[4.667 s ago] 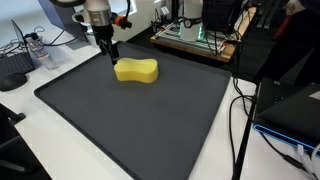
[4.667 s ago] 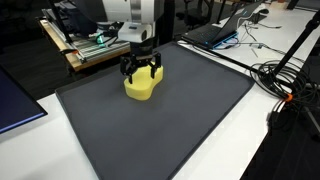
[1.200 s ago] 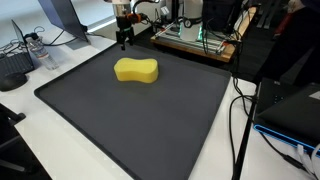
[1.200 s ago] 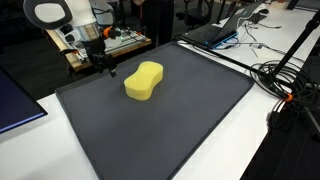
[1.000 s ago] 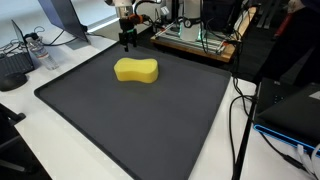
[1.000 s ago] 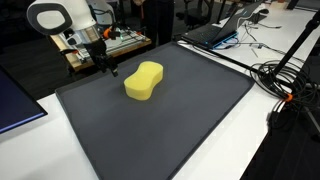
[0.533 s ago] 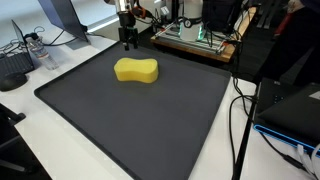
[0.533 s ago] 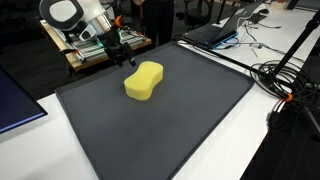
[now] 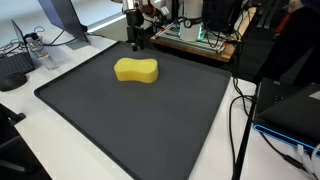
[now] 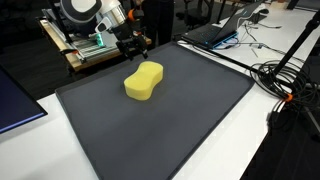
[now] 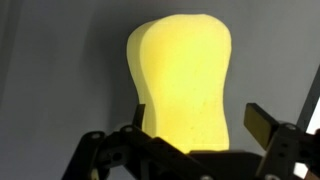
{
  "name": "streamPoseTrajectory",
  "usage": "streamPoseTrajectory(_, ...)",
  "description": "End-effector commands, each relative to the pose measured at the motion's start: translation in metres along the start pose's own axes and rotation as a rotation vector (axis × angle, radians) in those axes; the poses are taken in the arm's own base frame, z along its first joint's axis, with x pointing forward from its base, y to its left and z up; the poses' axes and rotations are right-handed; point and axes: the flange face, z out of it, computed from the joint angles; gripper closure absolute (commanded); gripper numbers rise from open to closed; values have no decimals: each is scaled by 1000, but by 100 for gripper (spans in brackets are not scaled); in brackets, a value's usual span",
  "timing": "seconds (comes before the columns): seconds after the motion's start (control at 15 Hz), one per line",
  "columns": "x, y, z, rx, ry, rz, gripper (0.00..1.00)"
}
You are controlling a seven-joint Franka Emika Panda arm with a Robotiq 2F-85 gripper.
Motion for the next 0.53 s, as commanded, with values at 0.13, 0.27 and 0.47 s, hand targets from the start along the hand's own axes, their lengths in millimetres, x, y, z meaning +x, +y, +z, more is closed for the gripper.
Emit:
streamPoseTrajectory(0.13, -33, -1, -2, -25, 67, 1, 0)
streamPoseTrajectory(0.27, -48, -3, -1, -61, 90, -49, 0)
streamPoseTrajectory(0.47, -70, -9, 1, -117, 139, -139, 0)
